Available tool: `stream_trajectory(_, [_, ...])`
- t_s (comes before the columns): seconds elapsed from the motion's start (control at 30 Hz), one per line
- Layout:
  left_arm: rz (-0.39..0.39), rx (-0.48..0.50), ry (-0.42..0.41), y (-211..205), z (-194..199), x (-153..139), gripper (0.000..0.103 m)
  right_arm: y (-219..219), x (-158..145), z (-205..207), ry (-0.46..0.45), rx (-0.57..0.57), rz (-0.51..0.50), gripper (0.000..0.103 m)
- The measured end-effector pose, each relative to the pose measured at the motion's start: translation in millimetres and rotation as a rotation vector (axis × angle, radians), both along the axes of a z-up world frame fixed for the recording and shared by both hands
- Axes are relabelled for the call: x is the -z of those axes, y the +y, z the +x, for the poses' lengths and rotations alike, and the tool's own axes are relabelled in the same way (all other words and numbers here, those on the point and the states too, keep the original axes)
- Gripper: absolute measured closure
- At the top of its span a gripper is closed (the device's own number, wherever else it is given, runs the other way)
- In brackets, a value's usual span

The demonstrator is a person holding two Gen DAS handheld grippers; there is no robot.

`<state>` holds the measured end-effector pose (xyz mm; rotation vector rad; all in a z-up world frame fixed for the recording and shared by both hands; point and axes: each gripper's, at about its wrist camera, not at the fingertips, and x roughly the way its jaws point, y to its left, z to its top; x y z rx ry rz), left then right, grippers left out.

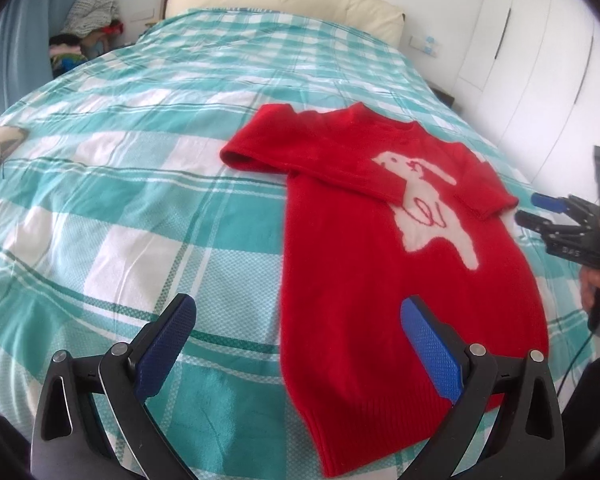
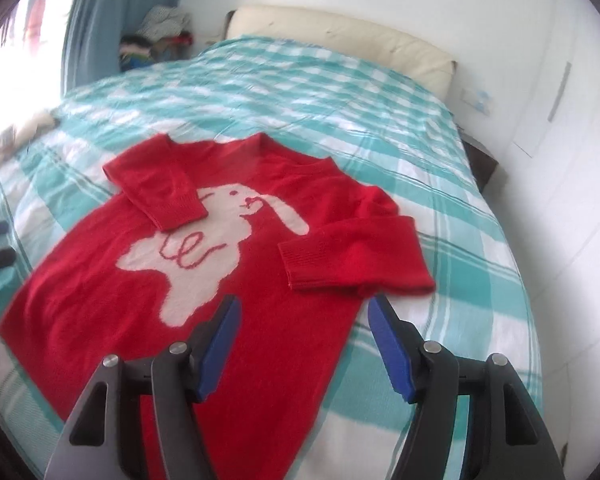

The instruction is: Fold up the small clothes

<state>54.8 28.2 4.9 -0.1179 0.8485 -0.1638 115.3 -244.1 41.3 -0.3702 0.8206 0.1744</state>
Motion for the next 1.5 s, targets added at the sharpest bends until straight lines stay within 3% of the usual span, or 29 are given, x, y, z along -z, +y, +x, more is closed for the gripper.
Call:
stream_trajectory(0.07, [0.013,-0.011,0.004,1.2,-3.2,2.4,0.001,8.0,27.3,32.2,0.053,-0.047,-0.043,0.038])
stream_trajectory(0.2, [0.003,-0.02,0.03,4.3,-1.8,8.0,0.001,-1.5,77.5,82.3,0.13,0.011,-0.027,0.04])
stream_trajectory(0.23, [-0.002,-0.022,0.038,5.6,-1.7,9.3,0.001,-10.1,82.3,89.6,0.141,0.037,-0.001,0.055])
stream_trajectory(0.27, [-0.006,-0.026,0.046,6.7,-1.2,10.4,0.001,-21.2,80.2,94.0,0.146,0.071,0.033,0.085])
stream_trajectory(0.3, [-0.013,-0.029,0.054,7.9,-1.0,11.1,0.001,-36.5,71.5,94.5,0.129,0.115,0.078,0.095])
stream_trajectory(0.47, [-0.08,-0.019,0.096,10.8,2.1,12.0,0.001,-162.4,-8.1,60.0,-0.043,0.382,0.332,0.096])
stream_trajectory(0.57, [-0.095,-0.011,0.099,8.2,0.9,11.4,0.001,-249.2,-43.2,23.5,-0.12,0.57,0.427,0.096])
stream_trajectory(0.67, [-0.072,-0.009,0.094,4.4,-0.6,12.6,0.001,-315.5,-52.2,-10.3,-0.145,0.727,0.467,0.096])
stream_trajectory(0.8, [-0.053,-0.018,0.1,2.4,0.8,18.1,0.001,-367.2,-24.1,-40.3,-0.085,0.873,0.561,0.096])
stream_trajectory(0.93, [-0.018,-0.029,0.095,1.5,0.8,21.7,0.001,-387.7,13.2,-62.9,-0.018,0.985,0.661,0.096])
stream_trajectory(1.1, [-0.018,-0.03,0.102,2.5,1.3,24.2,0.001,-394.3,44.9,-78.5,0.022,1.059,0.713,0.097])
stream_trajectory(1.27, [-0.009,-0.026,0.096,2.4,0.2,23.0,0.001,-391.8,52.3,-80.7,0.032,1.098,0.658,0.097])
stream_trajectory(1.43, [-0.027,-0.041,0.09,8.7,0.1,20.2,0.001,-382.5,44.1,-97.7,-0.042,1.168,0.602,0.098])
stream_trajectory(1.5, [-0.038,-0.041,0.094,9.2,1.2,20.3,0.001,-380.9,47.8,-97.9,-0.033,1.184,0.604,0.098])
